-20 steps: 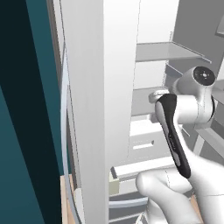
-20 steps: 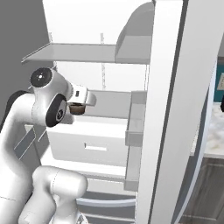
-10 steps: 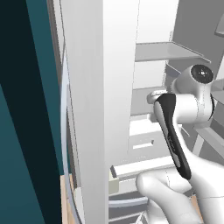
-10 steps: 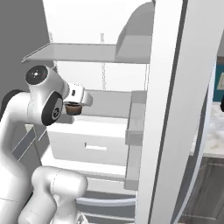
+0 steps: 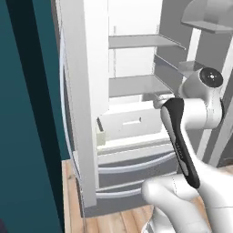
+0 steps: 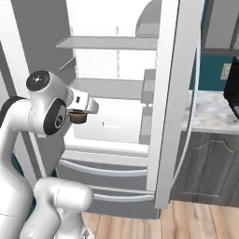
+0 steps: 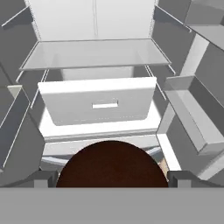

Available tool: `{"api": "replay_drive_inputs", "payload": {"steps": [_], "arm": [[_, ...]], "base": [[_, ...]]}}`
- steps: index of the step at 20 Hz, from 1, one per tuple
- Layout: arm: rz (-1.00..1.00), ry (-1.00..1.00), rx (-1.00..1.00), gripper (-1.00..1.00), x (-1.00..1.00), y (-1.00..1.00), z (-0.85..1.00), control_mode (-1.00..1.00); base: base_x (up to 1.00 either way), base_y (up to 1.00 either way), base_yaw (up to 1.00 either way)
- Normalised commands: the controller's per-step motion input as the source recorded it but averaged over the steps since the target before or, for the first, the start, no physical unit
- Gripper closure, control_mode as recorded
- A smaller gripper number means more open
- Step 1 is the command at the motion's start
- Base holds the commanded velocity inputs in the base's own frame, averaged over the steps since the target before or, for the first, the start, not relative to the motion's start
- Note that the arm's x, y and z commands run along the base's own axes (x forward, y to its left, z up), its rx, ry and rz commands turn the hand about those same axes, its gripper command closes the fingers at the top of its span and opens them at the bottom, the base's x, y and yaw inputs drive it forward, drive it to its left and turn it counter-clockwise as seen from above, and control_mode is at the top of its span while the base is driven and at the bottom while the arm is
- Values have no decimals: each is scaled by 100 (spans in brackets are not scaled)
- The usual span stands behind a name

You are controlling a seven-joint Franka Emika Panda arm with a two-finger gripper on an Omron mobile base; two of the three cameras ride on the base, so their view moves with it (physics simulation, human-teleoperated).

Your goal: Take the cupcakes from the fridge and place them on the empty tray on the dining counter.

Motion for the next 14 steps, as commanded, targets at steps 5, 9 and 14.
{"api": "replay_drive_inputs", "payload": {"steps": [5, 9, 14], "arm": [[0, 0, 0, 100, 0, 0, 0, 100], [0, 0, 0, 100, 0, 0, 0, 100], [0, 0, 0, 100, 0, 0, 0, 100]], "base": [[-78, 5, 13], [-40, 21, 58], [-20, 32, 83]]}}
